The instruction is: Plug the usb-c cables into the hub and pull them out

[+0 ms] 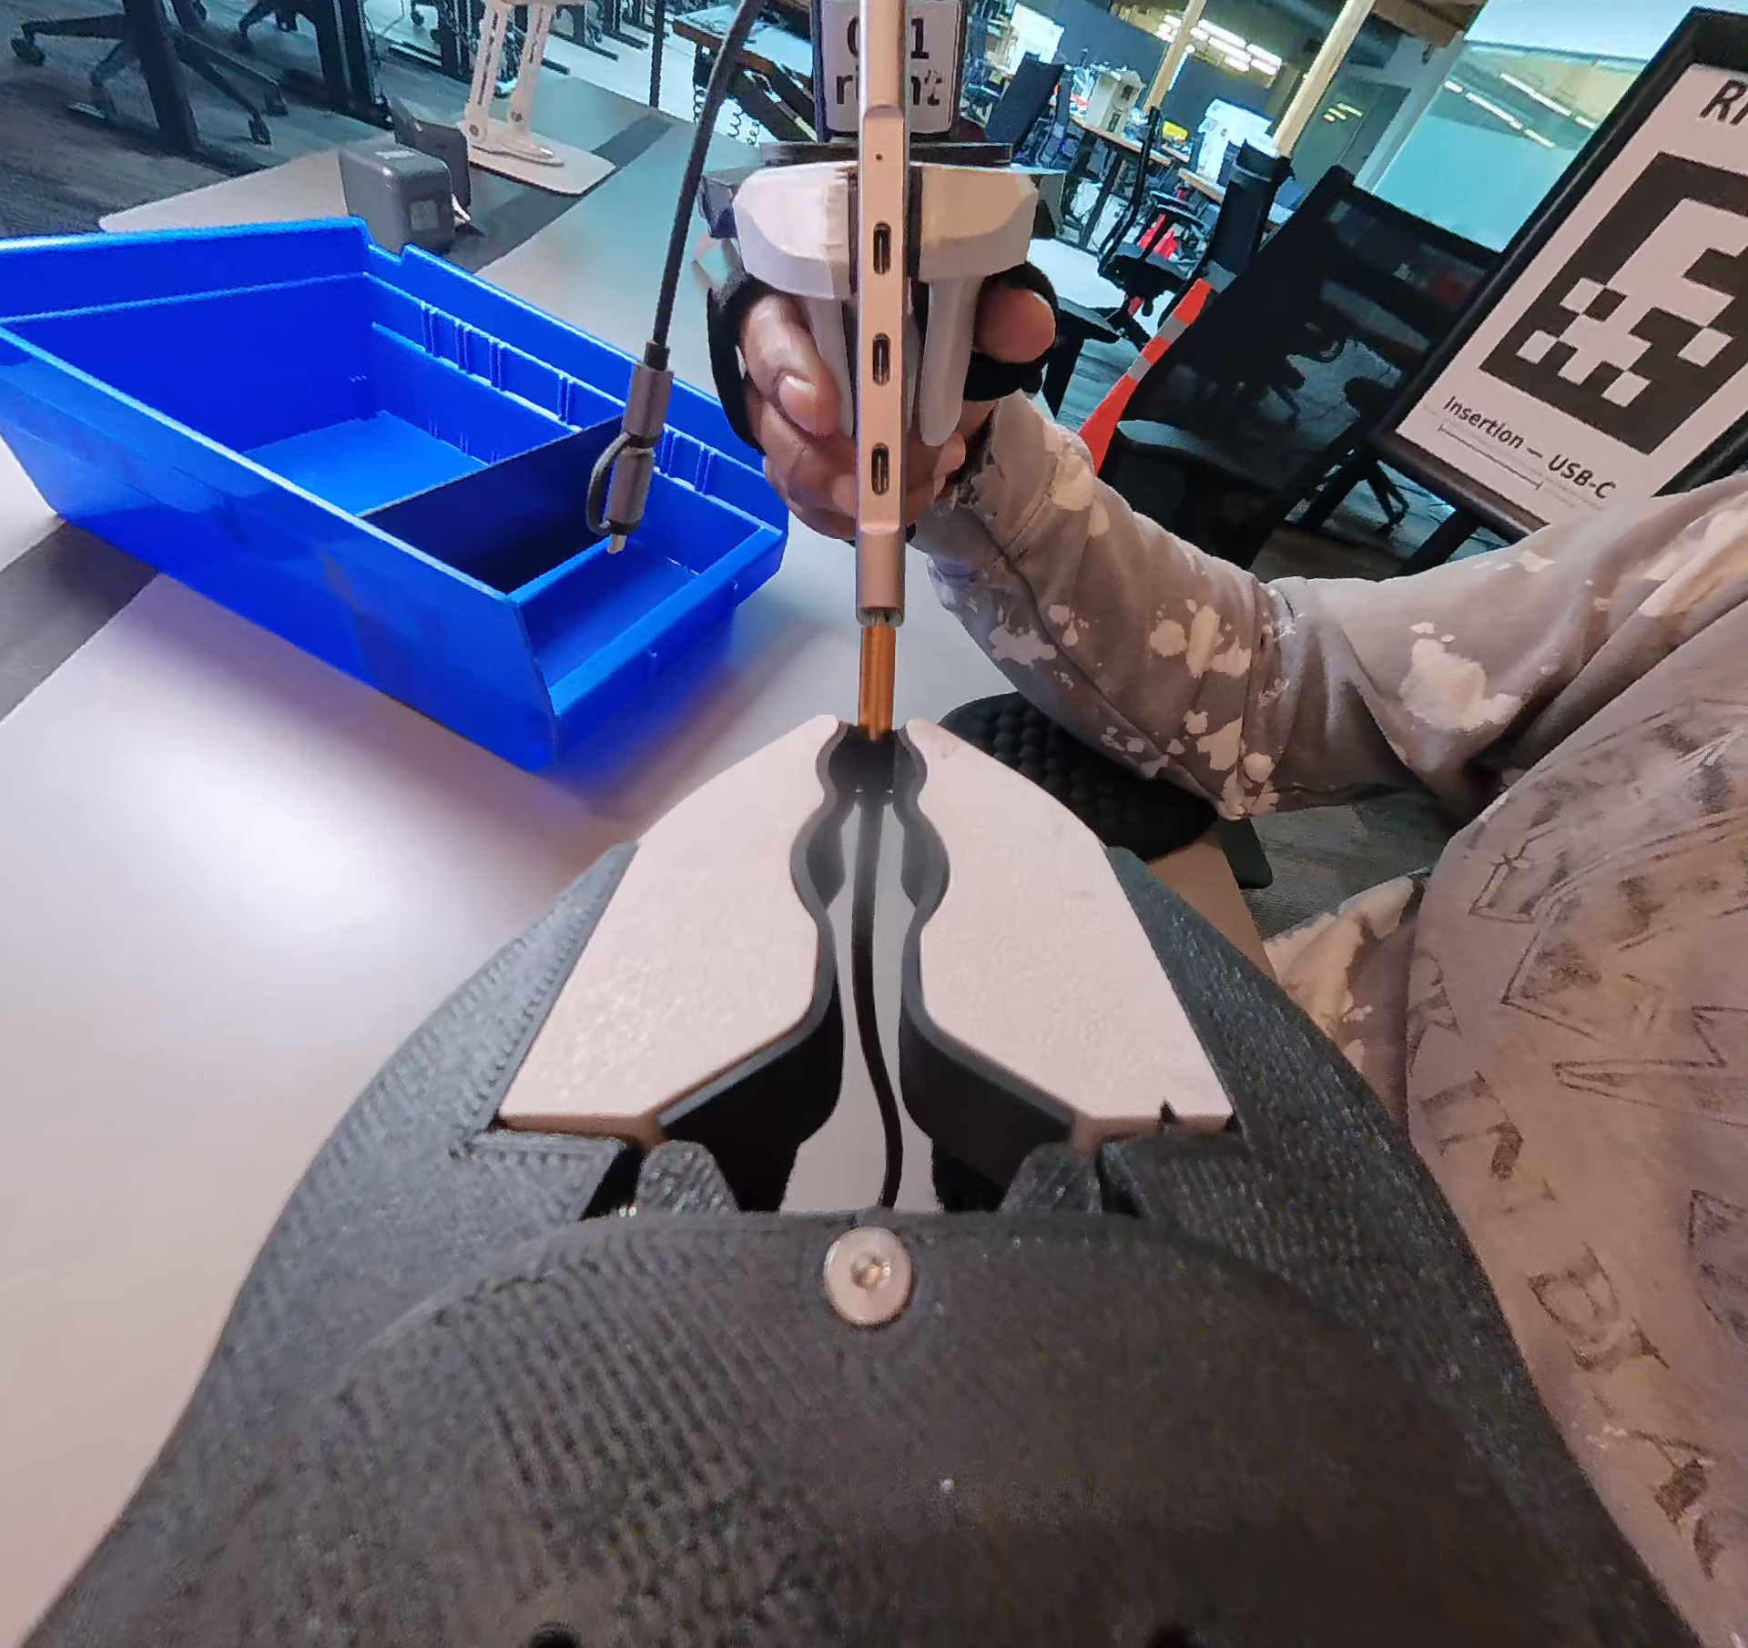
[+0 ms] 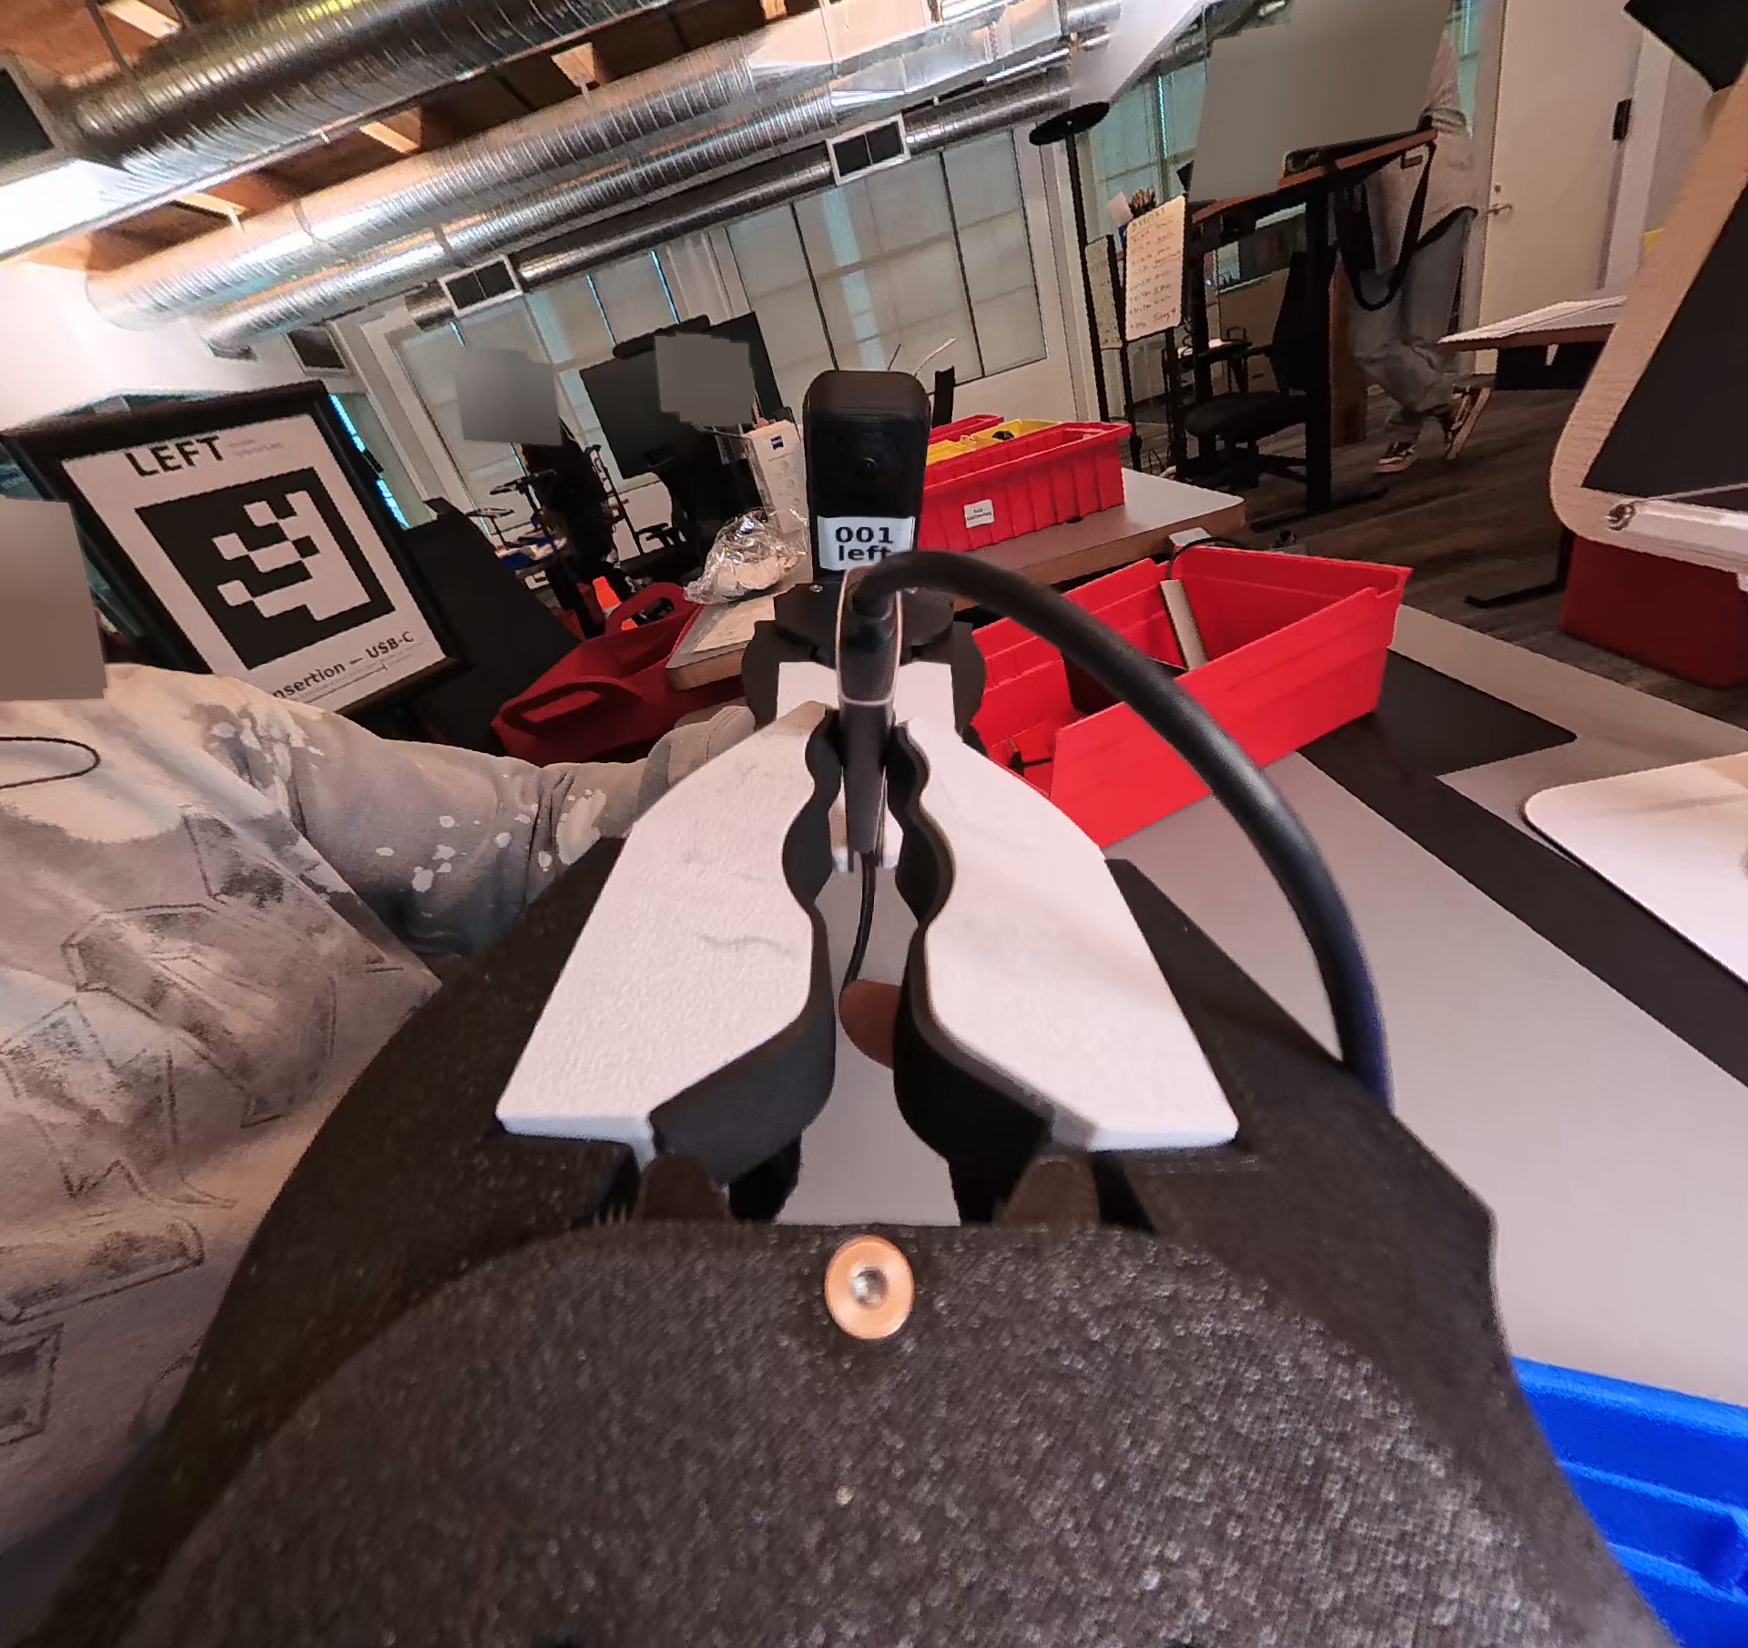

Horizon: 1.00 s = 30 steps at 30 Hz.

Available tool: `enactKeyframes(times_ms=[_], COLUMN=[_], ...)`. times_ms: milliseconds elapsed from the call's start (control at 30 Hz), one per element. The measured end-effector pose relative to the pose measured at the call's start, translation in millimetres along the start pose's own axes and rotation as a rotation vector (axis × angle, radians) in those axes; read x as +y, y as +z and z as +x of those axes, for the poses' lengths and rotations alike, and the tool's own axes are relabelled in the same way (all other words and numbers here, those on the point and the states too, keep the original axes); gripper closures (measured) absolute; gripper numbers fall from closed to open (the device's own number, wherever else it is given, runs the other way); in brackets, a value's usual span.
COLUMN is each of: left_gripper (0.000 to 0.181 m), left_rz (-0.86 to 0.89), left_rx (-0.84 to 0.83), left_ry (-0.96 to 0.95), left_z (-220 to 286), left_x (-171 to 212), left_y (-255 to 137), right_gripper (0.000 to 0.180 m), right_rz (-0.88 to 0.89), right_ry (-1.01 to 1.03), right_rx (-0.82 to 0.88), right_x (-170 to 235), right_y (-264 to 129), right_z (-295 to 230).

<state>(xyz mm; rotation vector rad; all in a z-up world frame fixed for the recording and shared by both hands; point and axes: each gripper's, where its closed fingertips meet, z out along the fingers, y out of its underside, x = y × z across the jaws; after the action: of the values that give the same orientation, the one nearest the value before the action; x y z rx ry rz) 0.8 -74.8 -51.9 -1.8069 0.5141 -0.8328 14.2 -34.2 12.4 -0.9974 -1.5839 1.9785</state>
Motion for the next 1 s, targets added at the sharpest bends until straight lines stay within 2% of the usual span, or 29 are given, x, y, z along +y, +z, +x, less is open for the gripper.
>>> enactKeyframes(times_ms=[233,367,600,633,700,1000], left_gripper=[0.173,0.173,0.173,0.173,0.173,0.175], left_rz=[-0.026,-0.098,-0.196,-0.202,-0.214,-0.272], left_rx=[0.019,0.005,-0.021,-0.019,-0.018,0.022], left_ry=[0.023,0.067,0.128,0.132,0.133,0.120], left_z=[3,9,18,18,19,18], left_x=[-1,3,11,11,14,29], left_y=[-16,-27,-32,-31,-29,-22], right_gripper=[0.170,0.157,0.153,0.154,0.168,0.170], right_rz=[-0.076,-0.187,-0.221,-0.226,-0.237,-0.327], right_ry=[-0.123,-0.210,-0.217,-0.219,-0.221,-0.186], right_rx=[0.033,0.035,0.039,0.039,0.005,-0.026], right_x=[5,23,36,38,42,63], right_y=[7,20,43,45,47,50], right_z=[-9,-16,-17,-17,-21,-20])
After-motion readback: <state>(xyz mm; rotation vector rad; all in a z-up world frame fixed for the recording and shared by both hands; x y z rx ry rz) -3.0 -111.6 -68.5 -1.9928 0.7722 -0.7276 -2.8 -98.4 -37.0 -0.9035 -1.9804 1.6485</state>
